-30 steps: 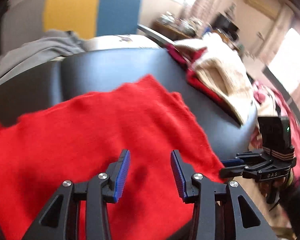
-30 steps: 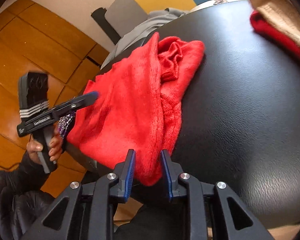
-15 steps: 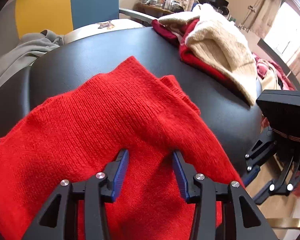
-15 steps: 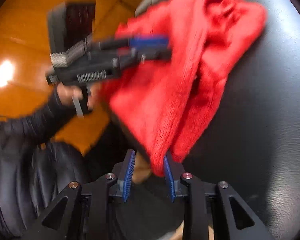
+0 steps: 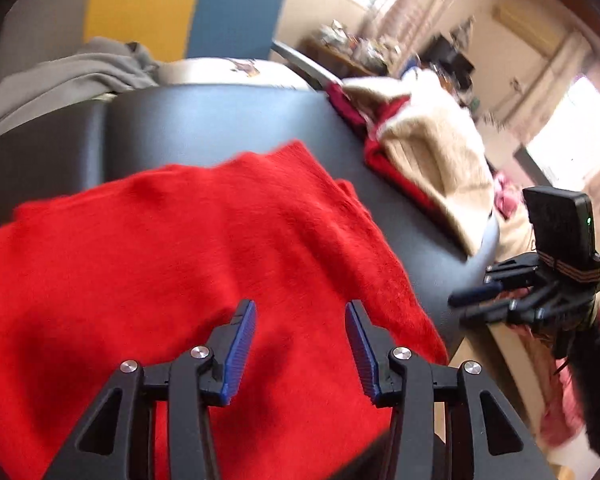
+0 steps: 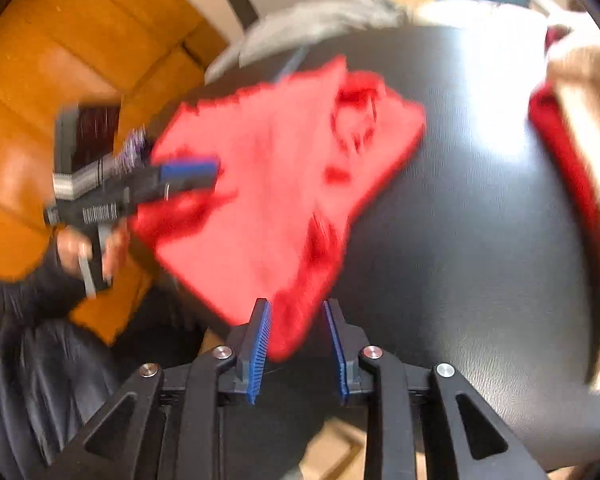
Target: Fold clothes
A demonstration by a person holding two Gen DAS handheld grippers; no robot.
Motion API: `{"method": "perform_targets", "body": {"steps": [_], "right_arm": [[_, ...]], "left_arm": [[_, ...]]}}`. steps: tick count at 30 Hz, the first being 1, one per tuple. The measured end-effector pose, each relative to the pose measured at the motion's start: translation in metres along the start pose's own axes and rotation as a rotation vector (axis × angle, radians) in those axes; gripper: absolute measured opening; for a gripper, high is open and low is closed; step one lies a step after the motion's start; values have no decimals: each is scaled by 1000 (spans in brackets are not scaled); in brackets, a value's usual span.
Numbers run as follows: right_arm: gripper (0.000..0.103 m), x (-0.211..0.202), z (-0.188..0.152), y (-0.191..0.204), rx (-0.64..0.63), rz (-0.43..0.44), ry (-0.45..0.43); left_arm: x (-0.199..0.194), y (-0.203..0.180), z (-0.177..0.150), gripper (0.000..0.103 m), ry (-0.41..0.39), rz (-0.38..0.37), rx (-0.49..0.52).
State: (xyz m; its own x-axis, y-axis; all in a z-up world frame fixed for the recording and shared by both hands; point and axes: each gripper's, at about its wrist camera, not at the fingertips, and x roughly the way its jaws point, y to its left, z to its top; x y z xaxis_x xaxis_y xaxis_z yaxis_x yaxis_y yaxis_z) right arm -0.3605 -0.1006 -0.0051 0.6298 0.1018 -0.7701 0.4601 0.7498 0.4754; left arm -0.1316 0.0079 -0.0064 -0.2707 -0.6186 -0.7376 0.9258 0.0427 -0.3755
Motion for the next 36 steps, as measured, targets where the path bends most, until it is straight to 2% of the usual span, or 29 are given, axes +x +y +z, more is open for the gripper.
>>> {"method": "perform_targets", "body": {"steps": [2, 5, 7, 8, 10, 13, 14, 16, 23, 24, 26, 27, 31, 34, 36], "right_arm": [[28, 5, 16, 26, -40, -34, -80], [28, 32, 41, 56, -82, -62, -133], [28, 58, 57, 72, -90, -66, -125], [28, 75, 63, 82, -105, -106, -110], [28, 98, 66, 93, -132, -175, -100], [28, 119, 61, 93, -122, -203, -110], [28, 125, 60, 91, -112, -221, -112], [26, 126, 57, 83, -79, -201, -118], [23, 125, 53, 57, 53, -73, -165], [22, 124, 52, 54, 66, -59, -172], [22, 123, 51, 50, 94, -32, -184], [22, 122, 51, 49, 98, -27, -186], [22, 118, 51, 50, 76, -33, -190], [18, 118, 49, 47, 74, -18, -207], [13, 121, 46, 43, 75, -13, -224]], "left_arm": [[-24, 18, -13, 51, -35, 36, -53], [-64, 53, -37, 54, -84, 90, -148], [-97, 79, -58, 61, -125, 146, -216], [-113, 92, -69, 62, -146, 176, -251], [-149, 122, -93, 67, -191, 234, -329], [-186, 158, -125, 74, -237, 275, -407], [-191, 167, -132, 74, -237, 276, -416], [-195, 181, -142, 74, -227, 266, -419], [-141, 197, -128, 71, -117, 95, -354], [-133, 198, -125, 64, -96, 84, -346], [-120, 195, -121, 26, -50, 60, -319], [-117, 191, -120, 8, -36, 74, -299], [-130, 172, -129, 7, -42, 72, -254], [-123, 181, -150, 7, -8, 90, -332], [-124, 188, -159, 7, -36, 46, -408]]}}
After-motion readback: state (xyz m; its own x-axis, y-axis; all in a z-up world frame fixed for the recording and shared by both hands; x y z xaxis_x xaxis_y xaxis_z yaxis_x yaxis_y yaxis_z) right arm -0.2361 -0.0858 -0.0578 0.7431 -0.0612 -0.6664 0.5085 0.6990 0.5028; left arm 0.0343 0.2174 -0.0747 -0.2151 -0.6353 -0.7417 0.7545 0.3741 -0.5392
